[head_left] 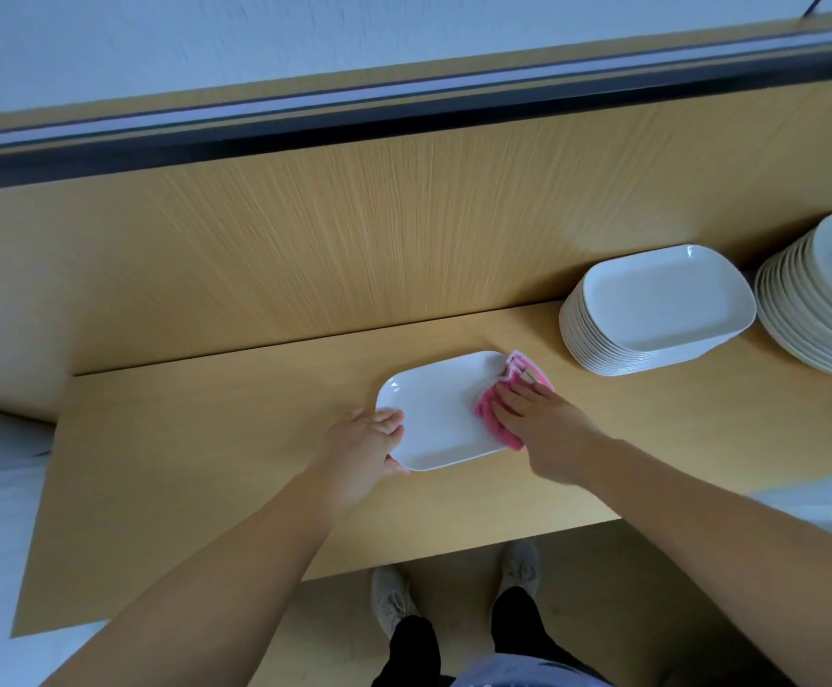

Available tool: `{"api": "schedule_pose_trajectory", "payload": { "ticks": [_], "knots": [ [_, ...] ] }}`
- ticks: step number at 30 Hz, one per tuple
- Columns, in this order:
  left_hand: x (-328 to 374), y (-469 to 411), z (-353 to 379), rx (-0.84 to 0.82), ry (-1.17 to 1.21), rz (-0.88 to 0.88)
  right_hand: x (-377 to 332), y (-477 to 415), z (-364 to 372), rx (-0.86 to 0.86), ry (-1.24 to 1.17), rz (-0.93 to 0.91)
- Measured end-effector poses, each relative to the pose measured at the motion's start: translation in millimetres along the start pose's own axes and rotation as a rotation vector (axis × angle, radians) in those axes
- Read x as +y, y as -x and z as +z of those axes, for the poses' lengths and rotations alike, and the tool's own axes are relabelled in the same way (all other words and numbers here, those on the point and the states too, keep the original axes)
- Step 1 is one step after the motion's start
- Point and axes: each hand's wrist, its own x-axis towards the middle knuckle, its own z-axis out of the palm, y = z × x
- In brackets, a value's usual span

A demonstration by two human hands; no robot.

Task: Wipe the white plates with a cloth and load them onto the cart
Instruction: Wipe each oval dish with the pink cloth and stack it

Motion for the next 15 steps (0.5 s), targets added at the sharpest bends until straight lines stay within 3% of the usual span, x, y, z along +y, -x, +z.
{"api": "schedule_pose_trajectory", "payload": {
  "ticks": [3,8,11,15],
  "knots": [
    [1,-1,-1,-0.032,0.008,-0.007,-13,18,1,-0.131,-0.100,0.061],
    [1,-3,-4,-0.040,-0.002,-0.017,-5,14,9,0.177,-0.073,-0.084],
    [4,-3,-5,-0.064,0.022,-0.046,-12,13,15,0.105,-0.094,0.032],
    [5,-6,-8,-0.114,-0.043,-0.030,-29,19,22,0.241,-0.143,0.019]
  ]
}}
